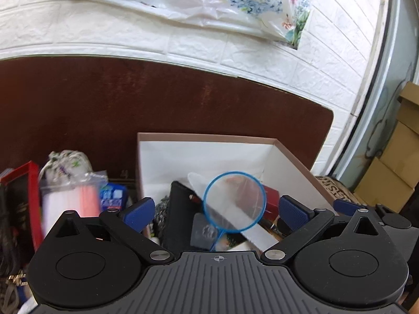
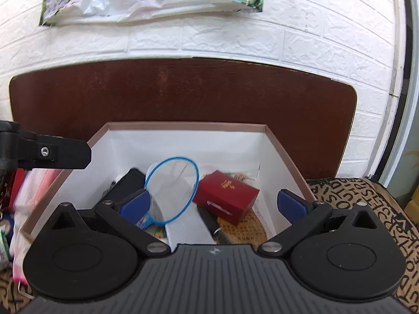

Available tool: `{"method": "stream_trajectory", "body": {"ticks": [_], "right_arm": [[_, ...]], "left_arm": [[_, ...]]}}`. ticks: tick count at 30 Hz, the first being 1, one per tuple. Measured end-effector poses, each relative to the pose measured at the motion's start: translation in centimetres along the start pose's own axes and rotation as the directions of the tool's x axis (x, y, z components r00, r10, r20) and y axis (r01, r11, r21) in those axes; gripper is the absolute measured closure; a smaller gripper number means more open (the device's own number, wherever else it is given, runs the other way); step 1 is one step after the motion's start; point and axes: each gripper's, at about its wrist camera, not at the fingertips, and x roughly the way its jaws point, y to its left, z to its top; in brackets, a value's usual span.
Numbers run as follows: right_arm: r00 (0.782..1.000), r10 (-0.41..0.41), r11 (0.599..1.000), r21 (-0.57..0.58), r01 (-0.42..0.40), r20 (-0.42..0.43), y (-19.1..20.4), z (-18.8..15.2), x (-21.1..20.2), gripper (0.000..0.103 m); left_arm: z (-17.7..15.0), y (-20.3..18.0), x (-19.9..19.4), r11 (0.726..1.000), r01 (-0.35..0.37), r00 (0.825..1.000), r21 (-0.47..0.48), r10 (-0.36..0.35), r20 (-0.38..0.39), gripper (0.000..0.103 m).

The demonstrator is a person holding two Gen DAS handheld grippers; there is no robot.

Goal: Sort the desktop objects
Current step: 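Open both grippers to drop the net and marker into the tan box, then withdraw both grippers from the tan box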

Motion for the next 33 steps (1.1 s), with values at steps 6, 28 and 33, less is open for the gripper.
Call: {"method": "stream_trajectory", "body": {"ticks": [6,28,33], "right_arm": [[1.0,0.008,1.0,-0.01,-0.008,-0.018,0.1,-0.4,-2.1,0.0],[0.994,0.053,0.998,-0.034,-0.056,-0.094,-0.3,-5.4,-13.6,0.0],[0.992,0.055,0.998,-0.027,-0.058,-0.114,-0.3,-6.1,-15.0,0.0]], "left_arm": [[-1.0,-0.4,-2.4,0.997,-0.073,0.997,0.0,0.073,0.014,0.0],[-8.6,-3.8,-10.6,0.969,-0.247,0.967,0.026,0.249,-0.055,0.0],[-9.2,-4.7,-11.7,0.963,-0.266,0.962,0.046,0.269,-0.057,0.0]]}}
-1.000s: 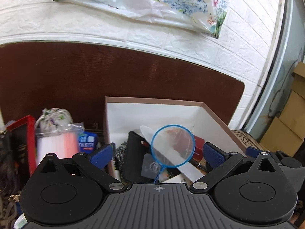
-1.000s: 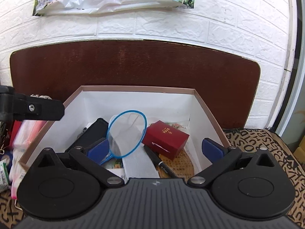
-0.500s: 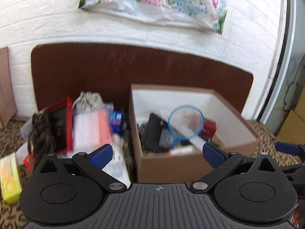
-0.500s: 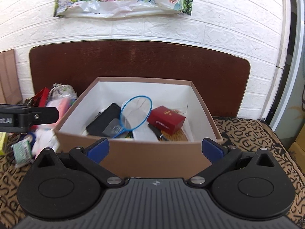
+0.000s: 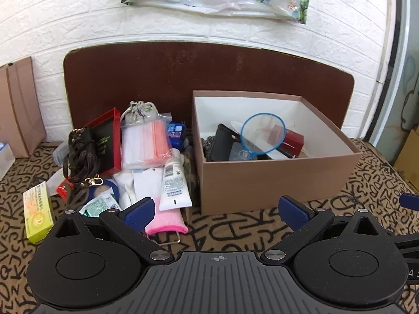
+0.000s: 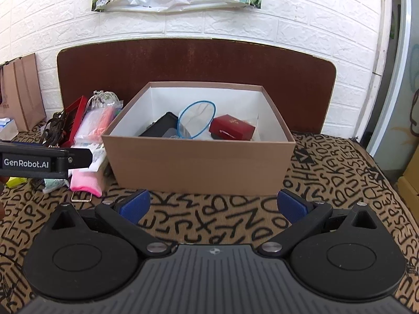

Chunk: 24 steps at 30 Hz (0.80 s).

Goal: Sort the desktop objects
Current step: 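Withdraw both grippers from the tan box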

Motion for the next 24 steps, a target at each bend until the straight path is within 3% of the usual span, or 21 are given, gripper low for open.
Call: {"method": "stream_trajectory", "body": {"ticks": [8,24], "right_arm": [[1.0,-0.017,1.0,0.012,0.017,0.012,0.1,-0.6,-1.8,0.0],[1.0,-0.022,1.0,0.015,0.022,0.013,0.1,-1.2,-2.7,0.0]], "left_arm": [[-0.6,-0.9,-1.4,0.999,0.005,1.0,0.036,-0.005,-0.006,0.0],[-1.2,-1.1,-1.9,0.999,0.035,0.999,0.017,-0.034,-0.022,0.0]]}}
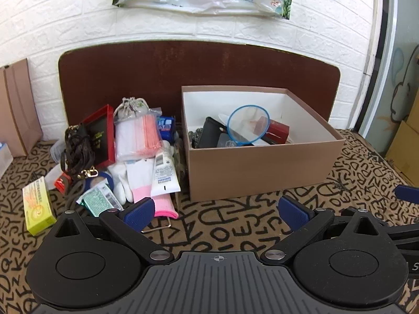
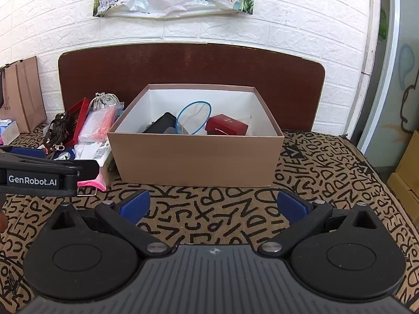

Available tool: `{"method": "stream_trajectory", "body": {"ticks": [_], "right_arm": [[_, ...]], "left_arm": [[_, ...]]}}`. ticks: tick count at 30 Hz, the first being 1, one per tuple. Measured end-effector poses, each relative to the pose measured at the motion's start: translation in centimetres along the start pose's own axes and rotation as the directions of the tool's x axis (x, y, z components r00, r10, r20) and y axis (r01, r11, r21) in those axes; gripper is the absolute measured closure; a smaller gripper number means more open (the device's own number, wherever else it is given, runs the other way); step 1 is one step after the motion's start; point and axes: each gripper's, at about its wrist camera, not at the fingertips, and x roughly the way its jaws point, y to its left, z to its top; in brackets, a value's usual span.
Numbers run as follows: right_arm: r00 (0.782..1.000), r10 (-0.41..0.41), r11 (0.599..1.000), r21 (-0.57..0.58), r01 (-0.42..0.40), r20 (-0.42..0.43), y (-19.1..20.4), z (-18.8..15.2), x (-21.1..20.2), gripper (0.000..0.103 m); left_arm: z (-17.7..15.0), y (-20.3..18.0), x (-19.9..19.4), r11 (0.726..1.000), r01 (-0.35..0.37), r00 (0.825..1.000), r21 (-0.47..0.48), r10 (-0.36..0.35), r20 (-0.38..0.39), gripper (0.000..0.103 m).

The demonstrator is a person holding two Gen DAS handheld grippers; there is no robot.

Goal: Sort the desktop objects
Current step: 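Withdraw both grippers from the tan box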

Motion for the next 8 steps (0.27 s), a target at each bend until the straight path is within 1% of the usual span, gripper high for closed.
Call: {"method": "stream_trajectory", "body": {"ticks": [3,6,8], "right_arm": [[1.0,-0.005,1.0,-0.001,0.005,-0.006,0.08,-0.02,0.16,0.0],[1.0,-0.005,1.0,0.015,0.005,0.001,0.05,0.18,0.32,0.0],[1.0,0.0,1.0,0.018,0.0,0.001,0.14,0.23,0.59,0.0]], "left_arm": [[-0.09,0.15,-0.16,1.0,0.01,1.0,-0.005,-0.01,0.0,0.0],[-0.11,0.35,-0.31,1.0,0.003,1.0,-0.012,-0.003,0.008,0.0],[-0.09,0.61,-0.38,1.0,0.016,1.0,-0.008,-0.016,0.012,0.0]]}}
